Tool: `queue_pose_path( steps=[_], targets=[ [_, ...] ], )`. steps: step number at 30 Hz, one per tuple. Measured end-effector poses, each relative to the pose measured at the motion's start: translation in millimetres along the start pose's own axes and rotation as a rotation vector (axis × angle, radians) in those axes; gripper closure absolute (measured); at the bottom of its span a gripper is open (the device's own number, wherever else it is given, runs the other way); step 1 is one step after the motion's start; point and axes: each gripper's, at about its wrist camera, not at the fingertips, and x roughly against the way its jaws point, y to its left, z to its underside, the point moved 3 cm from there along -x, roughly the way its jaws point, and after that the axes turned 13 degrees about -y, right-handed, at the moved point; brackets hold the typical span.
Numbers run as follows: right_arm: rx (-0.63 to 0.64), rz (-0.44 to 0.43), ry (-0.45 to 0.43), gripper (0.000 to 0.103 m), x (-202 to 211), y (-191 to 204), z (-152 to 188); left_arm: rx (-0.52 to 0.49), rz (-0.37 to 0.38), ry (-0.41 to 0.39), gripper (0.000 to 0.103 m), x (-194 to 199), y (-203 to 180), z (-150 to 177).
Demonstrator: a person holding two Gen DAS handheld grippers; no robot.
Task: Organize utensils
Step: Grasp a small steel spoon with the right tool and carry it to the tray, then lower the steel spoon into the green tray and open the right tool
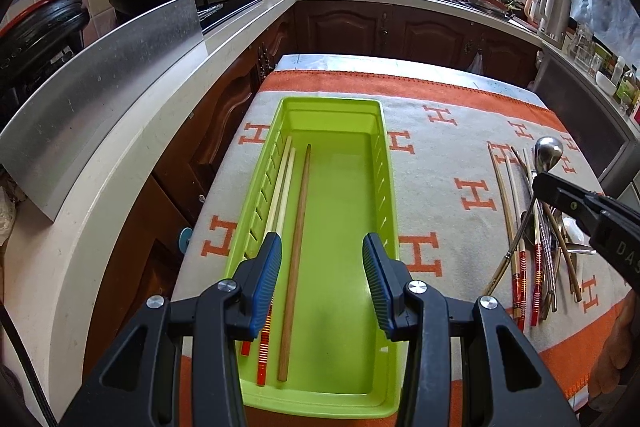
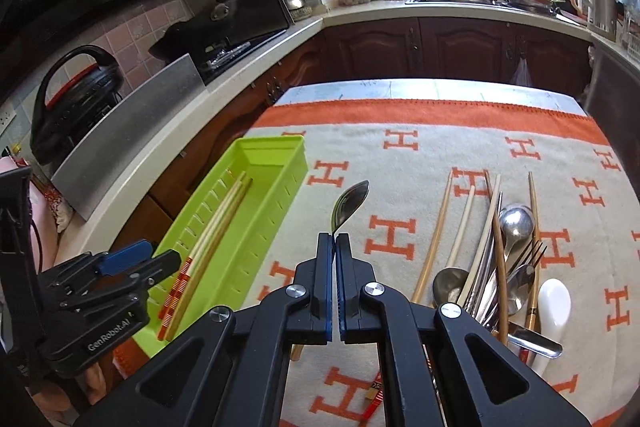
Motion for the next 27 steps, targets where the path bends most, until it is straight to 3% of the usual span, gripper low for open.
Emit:
queue_pose_path(
  steps=[6, 9, 13, 17, 19, 24, 27],
  targets=[
    [0.005, -0.086, -0.034, 0.102, 20.8, 24.5, -31.2, -0.025, -0.071, -0.037, 0.062, 12.2, 15.5, -13.0],
    [0.003, -0.151, -0.041, 0.102, 26.4, 43.6, -49.7, -0.006, -0.122, -0.054, 0.052, 17.1, 33.7, -21.4],
    [0.028, -0.237, -0.005, 0.102, 18.7, 75.4, -62.7, 0.024, -0.18, -0.053, 0.05, 18.3, 57.3, -27.4],
    [0.069, -0.293, 0.067, 0.102, -3.0, 106.8, -53.3, 0.033, -0.211, -0.028, 0.046, 15.8, 68.8, -25.4],
    [0.081, -0.311, 0.128, 0.101, -20.0, 118.6, -42.5, 0.028, -0.222, -0.017, 0.038, 14.9, 72.0, -22.6],
    [0.107, -0.293, 0.262, 0.1, -53.2, 133.1, -10.5, 0.009, -0.242, -0.007, 0.03, 12.4, 70.2, -16.3],
    [0.109, -0.277, 0.286, 0.097, -57.2, 134.9, -2.5, 0.009, -0.23, 0.006, 0.03, 10.6, 67.1, -14.5]
  ],
)
